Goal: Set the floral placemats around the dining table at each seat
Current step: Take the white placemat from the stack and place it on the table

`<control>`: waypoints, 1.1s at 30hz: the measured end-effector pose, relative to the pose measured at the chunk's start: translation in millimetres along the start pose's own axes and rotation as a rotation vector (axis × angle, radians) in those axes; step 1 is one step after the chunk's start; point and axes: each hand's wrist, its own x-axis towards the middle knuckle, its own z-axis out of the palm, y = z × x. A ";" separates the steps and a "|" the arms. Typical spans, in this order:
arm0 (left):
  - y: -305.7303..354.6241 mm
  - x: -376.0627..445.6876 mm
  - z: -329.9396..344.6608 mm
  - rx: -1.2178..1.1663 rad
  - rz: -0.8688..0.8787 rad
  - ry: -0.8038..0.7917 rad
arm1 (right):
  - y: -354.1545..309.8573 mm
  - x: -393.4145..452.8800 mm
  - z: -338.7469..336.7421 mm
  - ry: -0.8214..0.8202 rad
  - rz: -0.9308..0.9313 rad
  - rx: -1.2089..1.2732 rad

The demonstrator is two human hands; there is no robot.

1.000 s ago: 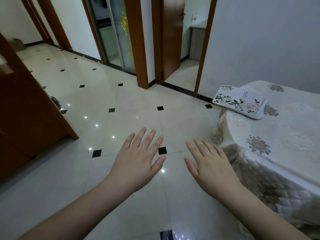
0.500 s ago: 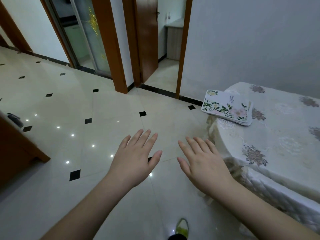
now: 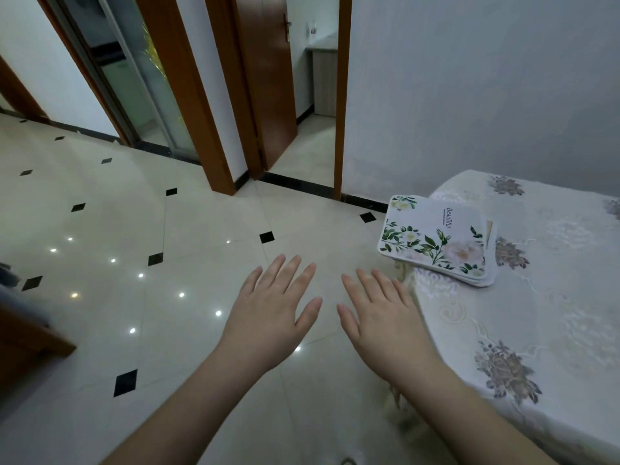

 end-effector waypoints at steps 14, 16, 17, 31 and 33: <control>-16.3 141.6 2.2 0.045 0.099 -0.038 | 53.4 113.7 13.0 -0.095 0.123 0.093; -28.6 162.1 1.6 0.044 0.118 -0.029 | 51.4 134.0 13.3 -0.098 0.142 0.109; -35.8 172.2 1.6 0.039 0.127 -0.026 | 47.9 144.5 13.8 -0.110 0.142 0.108; -186.8 302.7 -2.7 0.018 0.192 -0.037 | -29.6 306.0 57.3 -0.099 0.223 -0.038; -193.0 316.2 0.6 0.016 0.215 -0.051 | -32.4 317.6 61.4 -0.095 0.243 -0.049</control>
